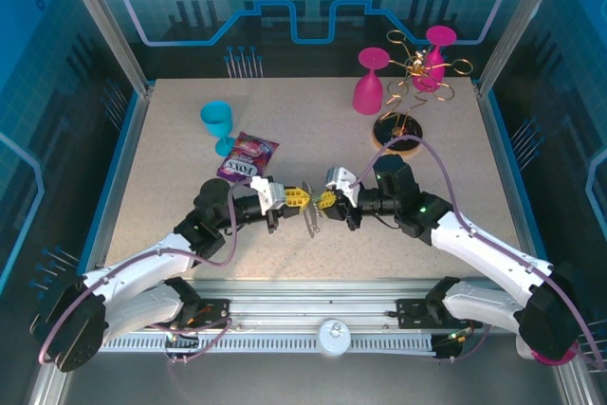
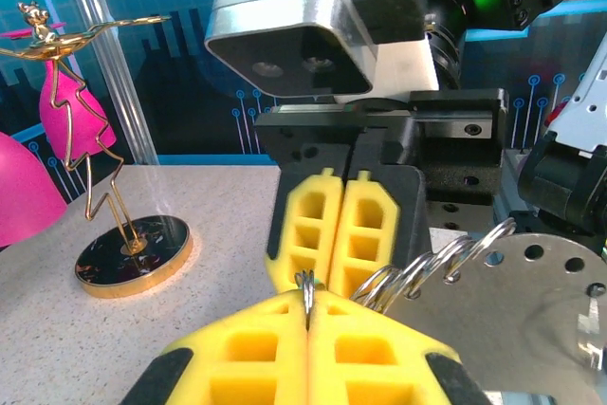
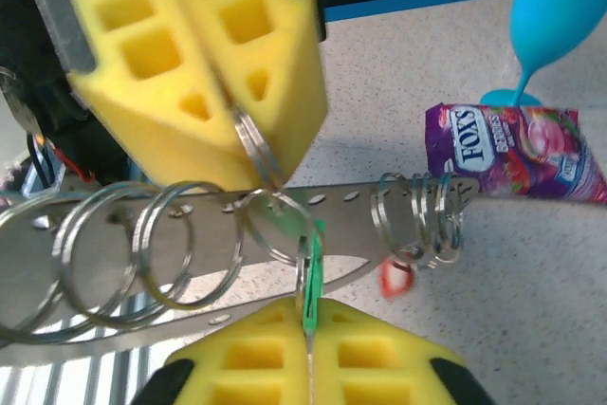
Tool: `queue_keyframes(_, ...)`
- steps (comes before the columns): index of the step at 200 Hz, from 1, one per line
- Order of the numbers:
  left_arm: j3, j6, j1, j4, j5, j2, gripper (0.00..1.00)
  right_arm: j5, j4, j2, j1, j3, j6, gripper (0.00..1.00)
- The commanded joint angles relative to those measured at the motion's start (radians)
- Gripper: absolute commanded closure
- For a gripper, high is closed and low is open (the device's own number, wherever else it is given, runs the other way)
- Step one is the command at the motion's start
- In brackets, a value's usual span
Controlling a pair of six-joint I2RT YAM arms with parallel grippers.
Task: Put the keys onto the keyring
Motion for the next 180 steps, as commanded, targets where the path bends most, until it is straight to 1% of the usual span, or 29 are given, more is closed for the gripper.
queue_keyframes(1,-0.009,-0.062,0.009,0.123,0.020,0.019,1.00,-0.018,-0.020,-0.005,0.018,0.025,-0.017,1.00)
queue_keyframes(13,-0.006,-0.096,0.010,0.173,0.015,0.034,1.00,-0.005,-0.025,0.014,0.042,0.036,-0.026,1.00)
queue_keyframes(28,0.007,-0.131,0.010,0.213,0.010,0.054,1.00,0.003,-0.053,0.058,0.102,0.074,-0.051,1.00)
queue_keyframes(40,0.020,-0.136,0.011,0.222,0.016,0.063,1.00,0.017,-0.096,0.093,0.151,0.119,-0.080,1.00)
queue_keyframes(54,0.023,-0.134,0.016,0.226,0.022,0.067,1.00,0.032,-0.131,0.110,0.177,0.134,-0.100,1.00)
queue_keyframes(66,0.022,-0.134,0.024,0.229,0.031,0.068,1.00,0.046,-0.154,0.109,0.179,0.165,-0.114,1.00)
queue_keyframes(112,0.013,-0.140,0.037,0.250,0.042,0.069,1.00,0.171,-0.233,0.074,0.171,0.152,-0.155,1.00)
queue_keyframes(128,0.013,-0.142,0.041,0.254,0.050,0.068,1.00,0.204,-0.234,0.054,0.160,0.145,-0.155,1.00)
queue_keyframes(138,0.012,-0.143,0.043,0.253,0.054,0.068,1.00,0.214,-0.231,0.035,0.150,0.110,-0.149,1.00)
queue_keyframes(180,-0.006,-0.124,0.059,0.234,0.075,0.052,1.00,0.291,-0.233,-0.048,0.105,0.098,-0.126,1.00)
